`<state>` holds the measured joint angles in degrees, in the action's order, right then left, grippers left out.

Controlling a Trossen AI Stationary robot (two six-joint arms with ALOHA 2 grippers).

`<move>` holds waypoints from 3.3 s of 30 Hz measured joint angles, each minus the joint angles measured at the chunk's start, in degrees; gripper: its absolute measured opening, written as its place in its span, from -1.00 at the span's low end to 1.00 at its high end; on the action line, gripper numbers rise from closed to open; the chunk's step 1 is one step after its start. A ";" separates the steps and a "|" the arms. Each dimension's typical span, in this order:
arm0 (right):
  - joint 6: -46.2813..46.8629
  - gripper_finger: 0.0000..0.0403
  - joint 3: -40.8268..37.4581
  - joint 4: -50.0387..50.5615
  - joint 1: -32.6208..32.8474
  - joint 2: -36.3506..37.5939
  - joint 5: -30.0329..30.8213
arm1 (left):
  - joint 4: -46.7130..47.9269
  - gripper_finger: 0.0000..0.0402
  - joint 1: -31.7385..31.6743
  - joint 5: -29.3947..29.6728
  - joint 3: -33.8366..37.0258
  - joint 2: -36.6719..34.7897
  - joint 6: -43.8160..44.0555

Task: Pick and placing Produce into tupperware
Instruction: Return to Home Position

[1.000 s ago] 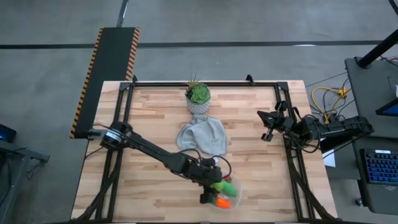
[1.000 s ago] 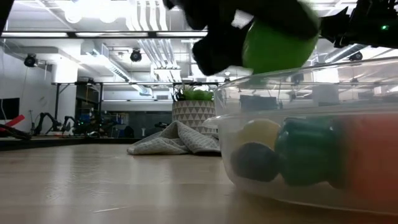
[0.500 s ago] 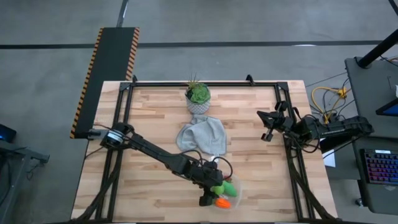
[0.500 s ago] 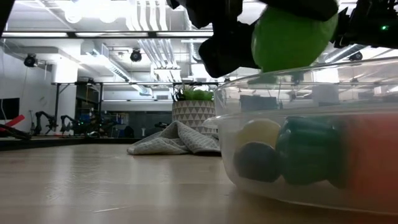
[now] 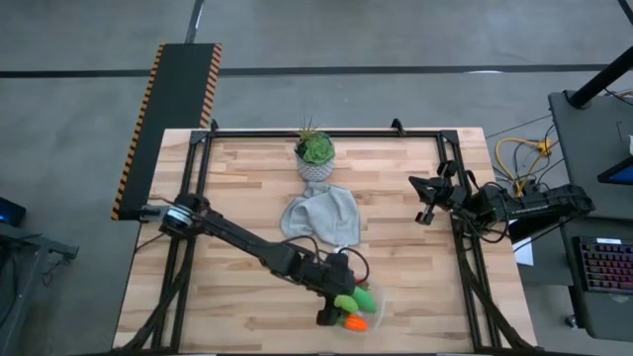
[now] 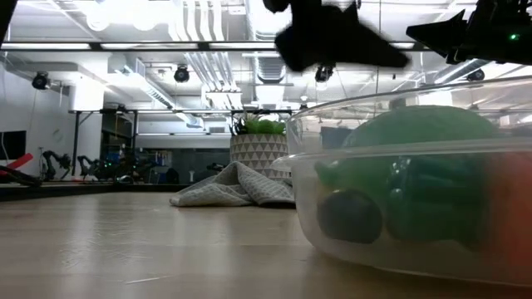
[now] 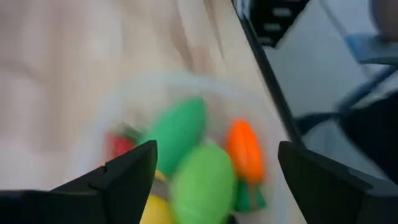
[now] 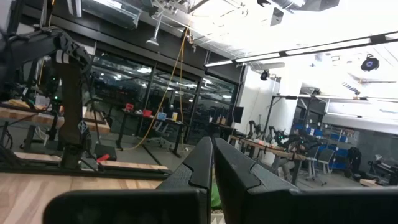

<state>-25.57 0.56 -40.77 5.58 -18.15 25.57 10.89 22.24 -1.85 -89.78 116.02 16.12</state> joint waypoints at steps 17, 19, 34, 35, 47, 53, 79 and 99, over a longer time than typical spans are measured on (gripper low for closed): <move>4.24 -0.96 0.00 1.52 0.02 0.12 -0.07 | 9.52 -0.63 9.89 53.15 5.44 -23.87 -25.52; 4.97 -0.96 0.00 2.42 0.02 0.04 -0.13 | 9.49 -0.84 10.82 50.62 8.16 -28.77 -25.73; 13.26 -0.96 0.00 7.62 0.04 0.01 -0.46 | -6.96 -1.00 0.00 17.10 39.78 -70.48 -36.70; 13.57 -0.96 0.00 7.62 0.04 0.02 -0.49 | -6.91 -1.00 -2.94 16.17 41.15 -72.68 -36.83; 13.63 -0.96 0.00 12.00 0.04 0.00 -0.67 | 4.55 -1.00 -15.39 9.15 53.14 -98.19 -33.03; 15.03 -0.96 0.00 12.39 0.04 0.00 -0.67 | 3.04 -1.00 -15.35 9.69 62.60 -111.19 -32.96; 13.94 -0.96 0.00 12.67 0.13 0.09 -1.78 | -9.92 -1.00 -15.54 5.64 84.89 -114.59 -25.02; 16.46 -0.96 0.00 13.77 0.17 0.34 -23.68 | -13.25 -1.00 -16.17 10.86 89.31 -114.52 -20.90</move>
<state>-9.11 0.56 -26.99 5.76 -17.82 1.90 -2.36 6.07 9.00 -0.47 1.50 -4.78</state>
